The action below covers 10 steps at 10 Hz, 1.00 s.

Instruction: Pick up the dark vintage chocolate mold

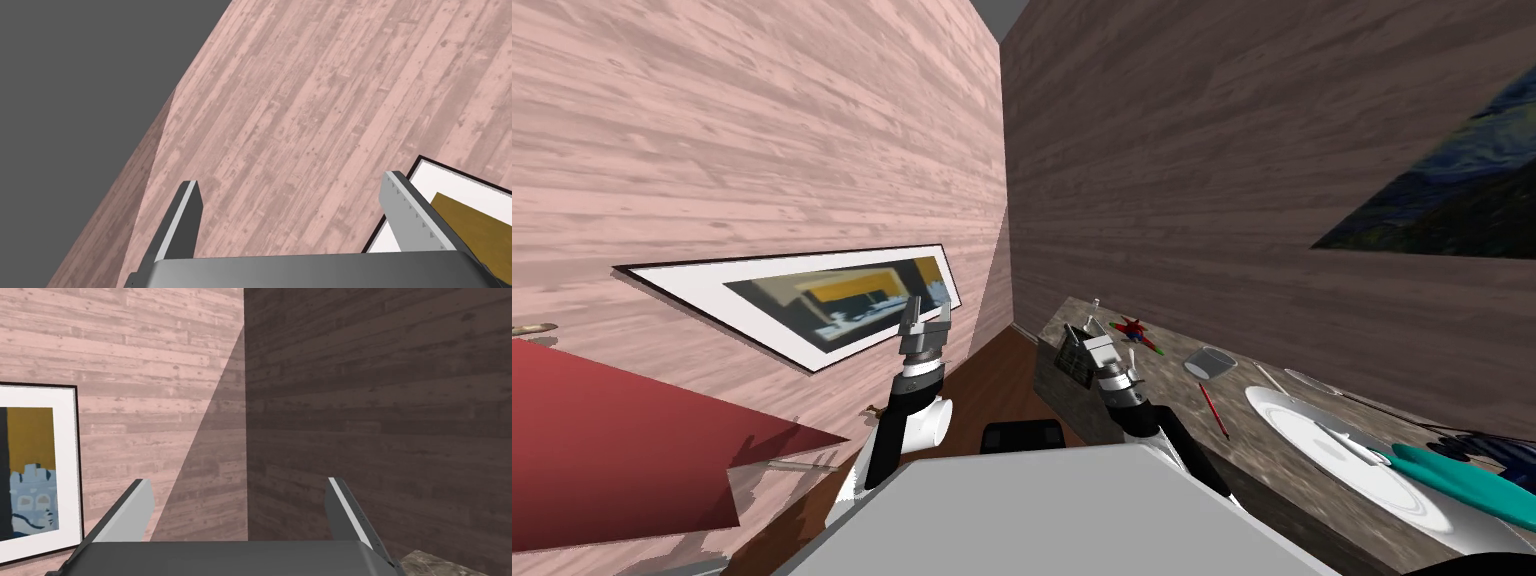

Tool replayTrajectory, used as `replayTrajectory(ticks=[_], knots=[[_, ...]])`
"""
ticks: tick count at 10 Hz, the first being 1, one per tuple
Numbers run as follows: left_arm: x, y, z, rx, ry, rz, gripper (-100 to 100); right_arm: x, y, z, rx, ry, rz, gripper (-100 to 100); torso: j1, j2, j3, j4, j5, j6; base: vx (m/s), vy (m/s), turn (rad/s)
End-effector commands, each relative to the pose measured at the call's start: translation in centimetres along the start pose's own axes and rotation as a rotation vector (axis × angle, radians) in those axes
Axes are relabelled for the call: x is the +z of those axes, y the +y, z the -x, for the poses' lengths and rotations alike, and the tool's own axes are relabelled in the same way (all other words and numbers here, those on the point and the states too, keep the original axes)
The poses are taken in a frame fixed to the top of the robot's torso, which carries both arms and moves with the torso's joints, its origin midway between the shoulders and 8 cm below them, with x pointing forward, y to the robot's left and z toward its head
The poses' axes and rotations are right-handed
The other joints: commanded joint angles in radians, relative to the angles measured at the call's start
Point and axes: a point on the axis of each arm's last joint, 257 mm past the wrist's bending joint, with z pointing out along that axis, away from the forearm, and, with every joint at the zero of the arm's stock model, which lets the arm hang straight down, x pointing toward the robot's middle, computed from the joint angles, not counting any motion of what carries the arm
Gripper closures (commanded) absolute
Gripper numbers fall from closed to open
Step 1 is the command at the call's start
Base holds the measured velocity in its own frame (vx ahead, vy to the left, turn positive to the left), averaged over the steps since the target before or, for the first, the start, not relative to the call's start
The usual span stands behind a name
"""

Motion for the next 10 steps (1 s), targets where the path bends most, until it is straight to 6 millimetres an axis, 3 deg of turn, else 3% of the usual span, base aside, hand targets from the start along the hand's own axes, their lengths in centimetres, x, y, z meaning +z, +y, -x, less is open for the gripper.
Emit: replayTrajectory(ticks=[1,2,5,7,8,10], knots=[[0.0,0.0,0.0,0.0,0.0,0.0,0,-0.4,0.1,0.8,0.084,-0.035,-0.004,-100,0.0,0.0,0.0,0.0,0.0,0.0,-0.036,-0.054,0.092],[0.0,0.0,0.0,0.0,0.0,0.0,0,-0.4,0.2,0.9,0.104,-0.04,0.002,-100,0.0,0.0,0.0,0.0,0.0,0.001,-0.017,-0.026,-0.009],[0.0,0.0,0.0,0.0,0.0,0.0,0,-1.9,-0.5,3.7,0.262,-0.152,-0.025,-100,0.001,-0.001,0.0,0.0,0.0,0.0,-0.033,-0.044,0.158],[0.0,0.0,0.0,0.0,0.0,0.0,0,-2.0,-0.2,4.2,0.326,-0.169,-0.007,-100,0.0,0.0,0.0,0.0,0.0,0.001,-0.028,-0.042,0.039],[0.0,0.0,0.0,0.0,0.0,0.0,0,-3.0,-0.4,5.6,0.388,-0.229,-0.013,-100,0.001,-0.001,0.0,0.0,0.0,0.001,-0.023,-0.04,0.172],[0.0,0.0,0.0,0.0,0.0,0.0,0,-3.0,-0.2,5.8,0.431,-0.237,0.001,-100,0.001,-0.001,0.0,0.0,0.0,0.001,-0.02,-0.03,0.049]])
